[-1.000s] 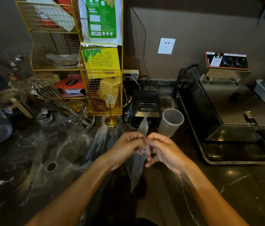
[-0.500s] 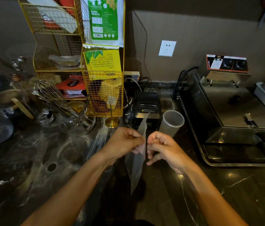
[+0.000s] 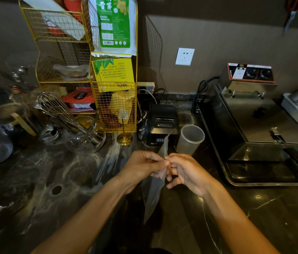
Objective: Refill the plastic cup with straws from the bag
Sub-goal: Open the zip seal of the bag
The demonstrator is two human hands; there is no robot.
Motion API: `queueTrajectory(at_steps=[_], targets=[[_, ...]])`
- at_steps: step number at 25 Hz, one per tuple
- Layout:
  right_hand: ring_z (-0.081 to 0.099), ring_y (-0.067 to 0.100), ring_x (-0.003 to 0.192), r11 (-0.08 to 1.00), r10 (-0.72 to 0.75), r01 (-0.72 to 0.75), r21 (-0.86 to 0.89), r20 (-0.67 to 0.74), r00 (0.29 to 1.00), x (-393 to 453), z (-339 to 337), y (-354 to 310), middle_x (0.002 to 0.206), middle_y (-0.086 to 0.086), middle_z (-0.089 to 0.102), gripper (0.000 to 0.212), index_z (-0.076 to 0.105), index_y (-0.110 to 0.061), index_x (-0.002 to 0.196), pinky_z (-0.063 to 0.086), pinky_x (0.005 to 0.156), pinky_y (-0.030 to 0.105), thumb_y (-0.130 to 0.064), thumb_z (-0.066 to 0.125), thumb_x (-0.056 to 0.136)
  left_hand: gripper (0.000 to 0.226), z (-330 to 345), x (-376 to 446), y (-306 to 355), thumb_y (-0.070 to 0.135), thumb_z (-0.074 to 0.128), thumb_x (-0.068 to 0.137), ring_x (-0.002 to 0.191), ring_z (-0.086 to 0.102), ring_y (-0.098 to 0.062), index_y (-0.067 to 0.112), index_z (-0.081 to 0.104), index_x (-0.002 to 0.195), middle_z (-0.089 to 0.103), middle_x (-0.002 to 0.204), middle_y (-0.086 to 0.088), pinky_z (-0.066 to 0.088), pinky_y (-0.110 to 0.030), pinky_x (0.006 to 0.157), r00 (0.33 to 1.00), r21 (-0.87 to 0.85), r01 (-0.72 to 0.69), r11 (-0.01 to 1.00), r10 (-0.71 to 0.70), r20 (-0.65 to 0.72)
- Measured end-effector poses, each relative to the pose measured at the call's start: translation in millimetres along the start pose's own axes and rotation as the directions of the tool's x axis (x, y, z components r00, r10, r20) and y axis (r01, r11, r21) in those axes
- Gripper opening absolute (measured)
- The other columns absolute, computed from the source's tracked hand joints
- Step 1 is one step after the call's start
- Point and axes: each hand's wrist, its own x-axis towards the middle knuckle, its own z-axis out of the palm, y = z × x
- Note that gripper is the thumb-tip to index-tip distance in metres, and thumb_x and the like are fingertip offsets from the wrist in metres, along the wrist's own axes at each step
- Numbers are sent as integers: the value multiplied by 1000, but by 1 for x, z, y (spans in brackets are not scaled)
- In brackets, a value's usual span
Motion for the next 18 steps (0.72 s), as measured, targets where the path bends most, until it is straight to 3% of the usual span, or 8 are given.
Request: queueTrajectory(at_steps=[3, 6, 9, 14, 18], targets=[[62, 19, 65, 1000, -22, 22, -8, -17, 1000, -2, 1, 0, 79, 12, 64, 21, 67, -4, 92, 60, 55, 32, -14, 53, 105, 33, -2, -2, -4, 22, 76, 88, 101, 71, -34, -3, 74, 109, 74, 111, -28, 55, -50, 98, 997, -91, 57, 994, -51, 59], [63, 20, 63, 995, -63, 55, -87, -90, 994, -6, 4, -3, 74, 11, 63, 22, 65, -5, 82, 60, 58, 33, -8, 55, 101, 37, -1, -3, -5, 27, 76, 87, 104, 69, -31, 0, 74, 112, 74, 115, -24, 52, -49, 104, 989, -148, 139, 979, -130, 70], [64, 19, 60, 982, -98, 75, -175, -124, 987, -8, 5, -8, 68, 8, 66, 19, 66, -1, 85, 62, 60, 34, -4, 56, 100, 29, 1, -4, -1, 19, 71, 92, 104, 67, -31, -2, 73, 112, 72, 118, -28, 51, -50, 105, 988, -164, 152, 975, -146, 52], [66, 21, 61, 977, -135, 102, -187, -169, 976, -9, 4, -10, 70, 9, 68, 16, 68, 4, 90, 63, 62, 34, -1, 55, 99, 17, 12, -5, 5, 13, 66, 96, 94, 70, -23, 2, 77, 104, 75, 106, -23, 57, -41, 92, 996, -61, 53, 997, -58, -72], [66, 20, 61, 979, -172, 145, -141, -207, 963, -14, -1, -8, 71, 10, 68, 20, 65, 2, 83, 63, 64, 36, 2, 52, 99, 17, 9, -3, 4, 10, 61, 99, 79, 69, -15, 6, 75, 90, 73, 82, -9, 59, -27, 75, 986, -88, 16, 996, -31, -165]])
